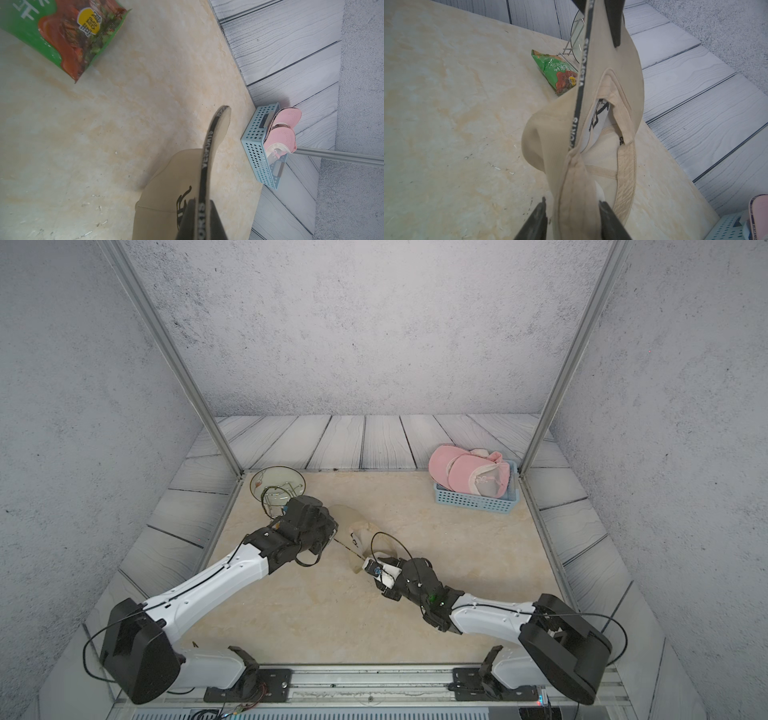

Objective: Turn the baseball cap inside out
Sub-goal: Turn over the baseball cap.

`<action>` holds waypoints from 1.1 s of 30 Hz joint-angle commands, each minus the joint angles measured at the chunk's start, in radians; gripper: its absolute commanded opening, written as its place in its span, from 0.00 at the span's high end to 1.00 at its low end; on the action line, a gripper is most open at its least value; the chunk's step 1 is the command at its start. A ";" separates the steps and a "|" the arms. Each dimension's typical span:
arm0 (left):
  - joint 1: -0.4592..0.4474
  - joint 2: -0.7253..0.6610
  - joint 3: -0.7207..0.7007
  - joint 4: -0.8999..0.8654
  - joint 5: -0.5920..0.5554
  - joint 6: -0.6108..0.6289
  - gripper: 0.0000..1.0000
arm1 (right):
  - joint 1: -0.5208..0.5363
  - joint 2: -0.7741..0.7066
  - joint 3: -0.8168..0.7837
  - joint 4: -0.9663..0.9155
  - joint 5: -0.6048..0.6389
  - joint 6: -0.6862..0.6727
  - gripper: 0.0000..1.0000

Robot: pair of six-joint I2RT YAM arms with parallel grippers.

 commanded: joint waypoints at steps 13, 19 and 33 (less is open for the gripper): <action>0.010 0.025 0.042 0.073 -0.017 0.281 1.00 | 0.002 0.014 0.102 -0.217 -0.134 0.075 1.00; 0.012 -0.028 0.015 0.275 0.044 0.782 1.00 | -0.028 0.068 0.186 -0.371 -0.369 0.137 1.00; 0.024 -0.130 -0.046 0.453 0.385 1.147 1.00 | -0.100 0.198 0.280 -0.489 -0.721 0.214 0.64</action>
